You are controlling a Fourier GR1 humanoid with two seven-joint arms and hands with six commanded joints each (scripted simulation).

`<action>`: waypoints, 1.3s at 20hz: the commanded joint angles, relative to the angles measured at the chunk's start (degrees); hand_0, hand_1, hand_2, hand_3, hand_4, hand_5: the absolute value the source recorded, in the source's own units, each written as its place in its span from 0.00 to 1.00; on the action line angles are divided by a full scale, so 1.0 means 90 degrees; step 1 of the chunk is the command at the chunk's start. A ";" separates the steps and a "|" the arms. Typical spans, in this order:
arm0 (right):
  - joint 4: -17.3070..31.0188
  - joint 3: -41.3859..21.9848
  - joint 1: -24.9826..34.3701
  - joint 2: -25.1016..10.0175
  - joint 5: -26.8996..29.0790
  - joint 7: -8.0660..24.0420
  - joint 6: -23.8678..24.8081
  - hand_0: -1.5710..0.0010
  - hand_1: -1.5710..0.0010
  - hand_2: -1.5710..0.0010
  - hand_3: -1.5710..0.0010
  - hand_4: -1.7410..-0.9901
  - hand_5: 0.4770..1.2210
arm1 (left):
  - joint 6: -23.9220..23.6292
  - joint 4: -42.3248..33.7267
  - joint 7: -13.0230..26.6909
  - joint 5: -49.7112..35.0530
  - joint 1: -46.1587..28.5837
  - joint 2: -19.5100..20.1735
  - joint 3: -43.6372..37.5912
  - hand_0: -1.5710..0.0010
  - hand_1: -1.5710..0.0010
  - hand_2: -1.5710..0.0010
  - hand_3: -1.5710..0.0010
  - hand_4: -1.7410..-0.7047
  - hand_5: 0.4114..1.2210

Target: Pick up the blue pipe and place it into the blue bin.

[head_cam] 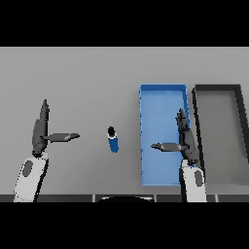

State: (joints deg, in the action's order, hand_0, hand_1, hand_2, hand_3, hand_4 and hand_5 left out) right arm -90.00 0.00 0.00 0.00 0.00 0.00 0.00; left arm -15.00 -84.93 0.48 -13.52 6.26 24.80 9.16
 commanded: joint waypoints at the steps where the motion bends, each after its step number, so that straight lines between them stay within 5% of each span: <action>1: 0.0007 0.0008 0.0011 -0.0005 0.0006 0.0008 0.0005 1.00 1.00 1.00 1.00 0.69 0.19 | -0.0005 0.0005 -0.0020 0.0002 0.0011 -0.0007 0.0000 1.00 1.00 1.00 1.00 0.64 0.22; 6: 0.0138 0.0058 0.0143 -0.0028 0.0039 0.0024 -0.0018 1.00 1.00 1.00 1.00 0.69 0.19 | -0.0021 0.0049 0.0015 0.0004 0.0094 -0.0016 -0.0012 1.00 1.00 1.00 1.00 0.64 0.22; 8: -0.0278 -0.0314 -0.0244 -0.0527 -0.0485 -0.0556 -0.0310 1.00 1.00 1.00 1.00 0.69 0.19 | 0.1406 0.0000 -0.0413 -0.0033 0.0065 0.0745 0.0379 1.00 1.00 1.00 1.00 0.64 0.22; 10: -0.0476 -0.0515 -0.0428 -0.0667 -0.0726 -0.0581 -0.0404 1.00 1.00 1.00 1.00 0.69 0.19 | 0.1985 0.0004 -0.0519 -0.0171 0.0091 0.1137 0.0378 1.00 1.00 1.00 1.00 0.64 0.22; 15: -0.0652 -0.0619 -0.0500 -0.0795 -0.1024 -0.0275 -0.0315 1.00 1.00 1.00 1.00 0.74 0.17 | 0.2396 -0.0058 -0.0562 -0.0272 0.0042 0.1267 0.0492 1.00 1.00 1.00 1.00 0.63 0.24; 21: -0.0670 -0.0622 -0.0483 -0.0881 -0.0994 -0.0378 -0.0410 1.00 1.00 1.00 1.00 0.72 0.18 | 0.3238 -0.0697 -0.0764 -0.0322 -0.0274 0.1409 0.1059 1.00 1.00 1.00 1.00 0.61 0.15; 26: -0.0725 -0.0674 -0.0402 -0.0811 -0.1086 -0.0259 -0.0331 1.00 1.00 1.00 1.00 0.70 0.18 | 0.3215 -0.0996 -0.0411 0.0124 -0.0168 0.0898 0.1750 1.00 1.00 1.00 1.00 0.55 0.09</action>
State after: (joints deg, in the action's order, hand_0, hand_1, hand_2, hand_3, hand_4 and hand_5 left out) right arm -96.53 -6.06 -3.58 -7.30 -9.77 -2.38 -2.97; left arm 13.95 -93.90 -3.15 -12.39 4.77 32.82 24.95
